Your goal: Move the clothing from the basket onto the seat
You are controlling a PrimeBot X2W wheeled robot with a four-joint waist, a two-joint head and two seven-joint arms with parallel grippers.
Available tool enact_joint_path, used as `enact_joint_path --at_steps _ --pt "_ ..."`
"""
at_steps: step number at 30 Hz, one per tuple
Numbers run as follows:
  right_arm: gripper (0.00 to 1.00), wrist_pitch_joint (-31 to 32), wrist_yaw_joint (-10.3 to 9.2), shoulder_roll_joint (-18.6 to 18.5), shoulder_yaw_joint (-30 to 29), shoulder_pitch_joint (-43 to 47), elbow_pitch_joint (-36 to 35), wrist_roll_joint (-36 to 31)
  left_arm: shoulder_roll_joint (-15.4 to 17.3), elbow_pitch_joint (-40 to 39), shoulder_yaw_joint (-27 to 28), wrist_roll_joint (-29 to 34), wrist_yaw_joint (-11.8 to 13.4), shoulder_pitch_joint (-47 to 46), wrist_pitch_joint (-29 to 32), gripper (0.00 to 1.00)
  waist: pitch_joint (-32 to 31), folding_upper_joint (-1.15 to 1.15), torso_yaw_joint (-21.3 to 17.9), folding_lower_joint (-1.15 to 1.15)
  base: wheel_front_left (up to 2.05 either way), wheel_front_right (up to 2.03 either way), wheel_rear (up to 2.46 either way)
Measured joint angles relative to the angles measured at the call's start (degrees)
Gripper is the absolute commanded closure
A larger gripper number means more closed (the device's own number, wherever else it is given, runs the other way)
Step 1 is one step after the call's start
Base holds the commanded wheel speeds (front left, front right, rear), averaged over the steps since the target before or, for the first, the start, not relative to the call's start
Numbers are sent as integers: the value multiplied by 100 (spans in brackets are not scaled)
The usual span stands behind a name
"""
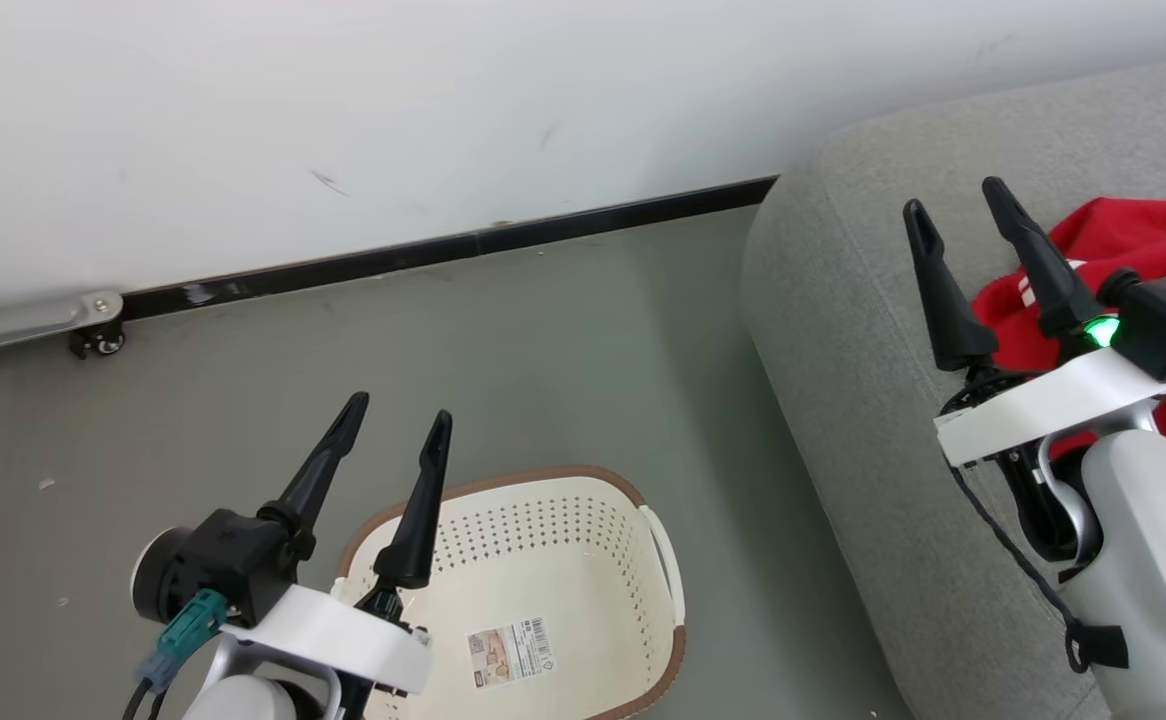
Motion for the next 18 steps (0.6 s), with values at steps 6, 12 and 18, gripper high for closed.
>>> enact_joint_path --at_steps 6,12,18 --pt "0 97 0 116 15 257 -73 -144 7 75 205 1 197 207 -4 0 -101 0 250 0 0 0 0" --pt "0 129 0 246 -18 459 -114 -256 -19 104 390 0 341 341 -5 0 -182 0 454 0 0 0 0" --pt "0 176 0 352 -148 703 -138 -349 -87 105 601 0 452 467 -5 0 -287 0 677 0 0 0 0"
